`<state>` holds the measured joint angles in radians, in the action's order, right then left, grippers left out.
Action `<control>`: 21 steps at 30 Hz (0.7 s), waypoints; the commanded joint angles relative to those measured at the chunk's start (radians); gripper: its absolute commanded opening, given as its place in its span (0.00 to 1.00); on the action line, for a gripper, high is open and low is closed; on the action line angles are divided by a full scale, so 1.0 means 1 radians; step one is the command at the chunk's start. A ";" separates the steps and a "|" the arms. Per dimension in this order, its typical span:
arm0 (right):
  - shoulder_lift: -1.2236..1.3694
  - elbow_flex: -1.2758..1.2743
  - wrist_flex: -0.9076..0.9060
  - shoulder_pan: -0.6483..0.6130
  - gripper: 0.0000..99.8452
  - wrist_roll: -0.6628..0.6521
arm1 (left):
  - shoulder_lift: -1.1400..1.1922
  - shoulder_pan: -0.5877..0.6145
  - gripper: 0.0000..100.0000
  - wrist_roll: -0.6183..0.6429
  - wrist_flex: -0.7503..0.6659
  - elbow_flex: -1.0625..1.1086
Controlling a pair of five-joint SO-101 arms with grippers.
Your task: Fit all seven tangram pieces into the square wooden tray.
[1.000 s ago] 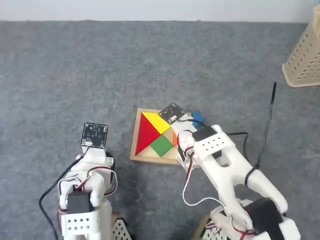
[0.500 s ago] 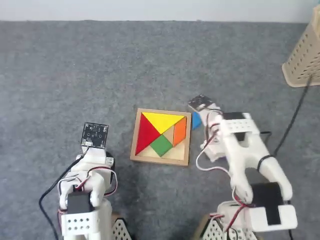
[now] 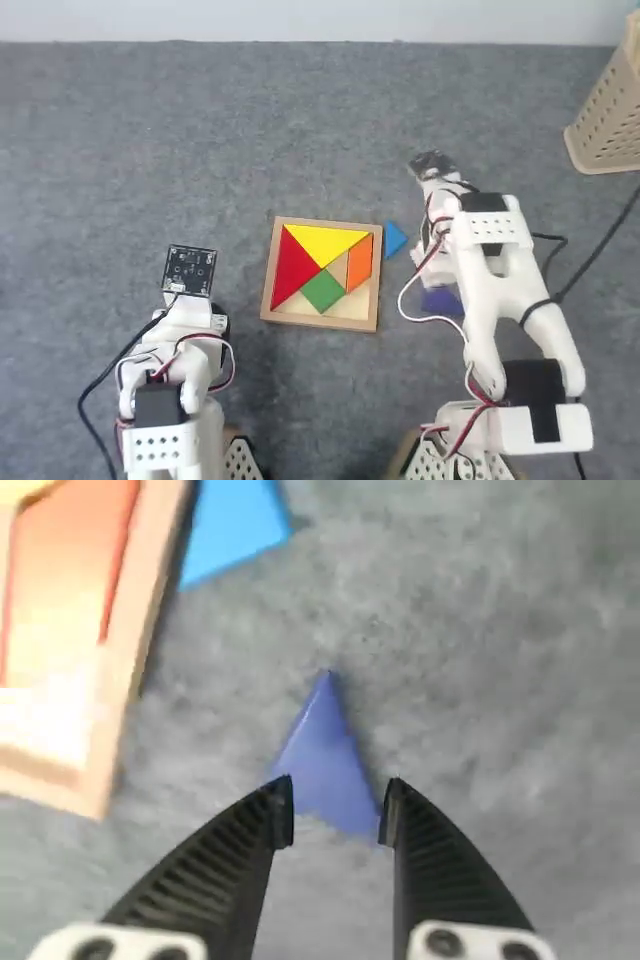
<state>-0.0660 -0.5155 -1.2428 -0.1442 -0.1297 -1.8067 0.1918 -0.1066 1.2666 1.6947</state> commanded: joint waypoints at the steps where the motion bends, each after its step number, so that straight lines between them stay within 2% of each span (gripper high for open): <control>1: 0.012 0.048 -0.044 -0.039 0.16 0.462 | -0.021 -0.003 0.07 0.008 0.000 -0.010; 3: 0.059 0.052 -0.021 -0.044 0.16 0.661 | -0.021 -0.003 0.07 0.008 0.000 -0.010; 4: 0.091 0.052 0.015 -0.030 0.16 0.718 | -0.021 -0.003 0.07 0.008 0.000 -0.010; 9: 0.223 0.115 0.077 0.030 0.16 0.879 | -0.021 -0.003 0.07 0.008 0.000 -0.010; 14: 0.271 0.153 0.085 0.110 0.16 0.948 | -0.021 -0.003 0.07 0.008 0.000 -0.010; 21: 0.280 0.149 0.084 0.220 0.16 0.951 | -0.021 -0.003 0.07 0.008 0.000 -0.010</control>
<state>0.1918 -0.3836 -1.1830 0.0199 0.8063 -1.8067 0.1918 -0.1066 1.2666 1.6947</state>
